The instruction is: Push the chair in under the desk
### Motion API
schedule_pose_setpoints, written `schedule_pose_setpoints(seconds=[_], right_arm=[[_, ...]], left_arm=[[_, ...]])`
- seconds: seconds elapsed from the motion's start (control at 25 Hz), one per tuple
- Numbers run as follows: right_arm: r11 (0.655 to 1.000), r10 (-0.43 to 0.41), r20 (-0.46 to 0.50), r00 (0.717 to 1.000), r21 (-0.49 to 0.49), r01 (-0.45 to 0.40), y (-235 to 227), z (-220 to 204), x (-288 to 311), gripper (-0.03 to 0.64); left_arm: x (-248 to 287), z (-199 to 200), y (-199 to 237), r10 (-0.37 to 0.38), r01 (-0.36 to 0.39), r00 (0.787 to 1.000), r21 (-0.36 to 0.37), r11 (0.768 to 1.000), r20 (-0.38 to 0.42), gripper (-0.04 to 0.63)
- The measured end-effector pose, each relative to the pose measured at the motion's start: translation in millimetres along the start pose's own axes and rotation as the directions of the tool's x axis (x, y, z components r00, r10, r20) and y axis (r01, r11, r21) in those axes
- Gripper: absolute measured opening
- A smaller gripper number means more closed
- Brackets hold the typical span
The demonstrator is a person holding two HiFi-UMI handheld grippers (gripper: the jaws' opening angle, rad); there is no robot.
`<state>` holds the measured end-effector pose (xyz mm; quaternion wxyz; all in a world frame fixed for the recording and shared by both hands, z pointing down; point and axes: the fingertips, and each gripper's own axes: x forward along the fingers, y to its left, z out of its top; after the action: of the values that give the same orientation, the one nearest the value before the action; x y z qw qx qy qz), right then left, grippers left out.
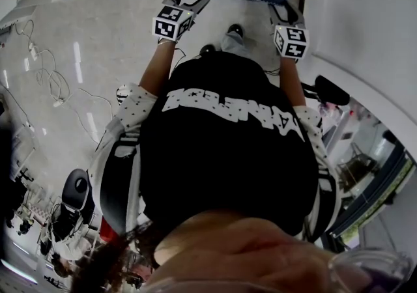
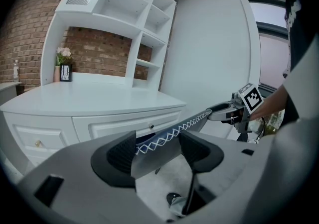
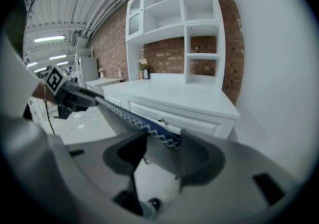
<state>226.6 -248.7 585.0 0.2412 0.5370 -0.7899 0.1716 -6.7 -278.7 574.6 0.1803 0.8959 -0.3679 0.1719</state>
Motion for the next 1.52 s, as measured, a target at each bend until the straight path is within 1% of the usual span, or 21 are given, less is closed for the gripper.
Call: schedule_pose_setpoints(seconds=[0.4, 0.68, 1.52], right_arm=[[1.0, 0.002, -0.006, 1.0, -0.001, -0.002, -5, 7, 9, 0.21], [1.0, 0.005, 0.007, 1.0, -0.005, -0.005, -5, 12, 9, 0.21], [1.0, 0.01, -0.008, 1.0, -0.008, -0.01, -16, 19, 22, 0.21]], left_arm=[[6, 5, 9, 0.008, -0.008, 1.0, 0.007, 1.0, 0.001, 0.308], [6, 9, 9, 0.009, -0.009, 1.0, 0.011, 1.0, 0.003, 0.308], [19, 16, 17, 0.012, -0.012, 1.0, 0.003, 1.0, 0.008, 0.308]])
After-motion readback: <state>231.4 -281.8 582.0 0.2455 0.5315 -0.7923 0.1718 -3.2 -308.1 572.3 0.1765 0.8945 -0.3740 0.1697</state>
